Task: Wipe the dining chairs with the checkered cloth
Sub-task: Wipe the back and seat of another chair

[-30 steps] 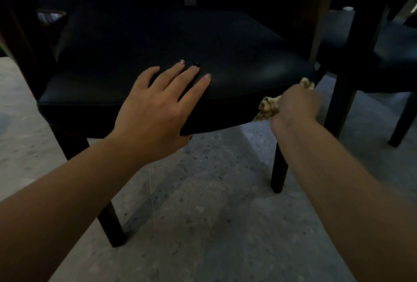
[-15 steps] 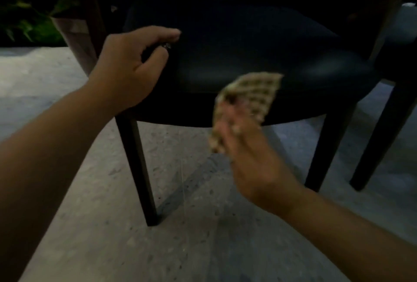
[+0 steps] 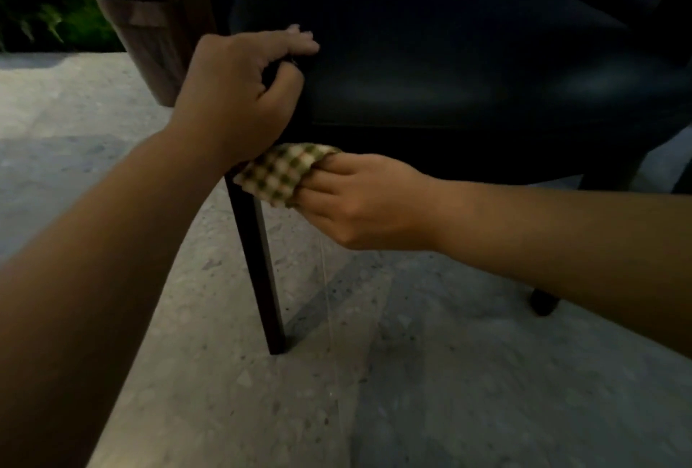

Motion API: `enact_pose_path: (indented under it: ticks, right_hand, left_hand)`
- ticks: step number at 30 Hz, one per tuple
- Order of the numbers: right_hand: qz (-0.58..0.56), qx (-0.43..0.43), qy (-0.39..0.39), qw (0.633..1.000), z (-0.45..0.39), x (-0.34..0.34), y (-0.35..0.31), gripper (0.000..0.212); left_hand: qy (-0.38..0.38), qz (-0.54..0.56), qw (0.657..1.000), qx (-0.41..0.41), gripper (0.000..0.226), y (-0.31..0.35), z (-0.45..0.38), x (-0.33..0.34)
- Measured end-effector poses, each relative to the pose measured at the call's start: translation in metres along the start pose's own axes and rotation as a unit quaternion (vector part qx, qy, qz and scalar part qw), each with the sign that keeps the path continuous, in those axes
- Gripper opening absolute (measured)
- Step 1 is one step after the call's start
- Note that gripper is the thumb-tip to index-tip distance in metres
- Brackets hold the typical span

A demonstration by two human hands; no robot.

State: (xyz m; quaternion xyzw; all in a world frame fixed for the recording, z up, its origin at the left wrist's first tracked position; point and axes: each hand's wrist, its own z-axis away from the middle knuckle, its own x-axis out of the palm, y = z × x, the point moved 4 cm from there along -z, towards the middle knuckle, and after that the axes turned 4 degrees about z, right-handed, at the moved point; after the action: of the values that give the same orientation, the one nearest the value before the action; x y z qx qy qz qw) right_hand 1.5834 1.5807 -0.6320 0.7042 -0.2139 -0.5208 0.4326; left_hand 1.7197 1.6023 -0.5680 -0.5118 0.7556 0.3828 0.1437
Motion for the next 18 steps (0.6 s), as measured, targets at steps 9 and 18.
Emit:
enact_pose_path:
  ticks: [9,18]
  right_hand:
    - [-0.058,-0.011,0.053,0.997,0.061,-0.009,0.022,0.027]
    - [-0.163,0.106,0.012,0.981,0.143,-0.025,0.024,0.032]
  left_hand:
    - [0.019,0.0,1.0,0.004,0.035,0.003,-0.003,-0.004]
    - [0.023,-0.129,0.991,0.007,0.034,0.028,-0.009,-0.001]
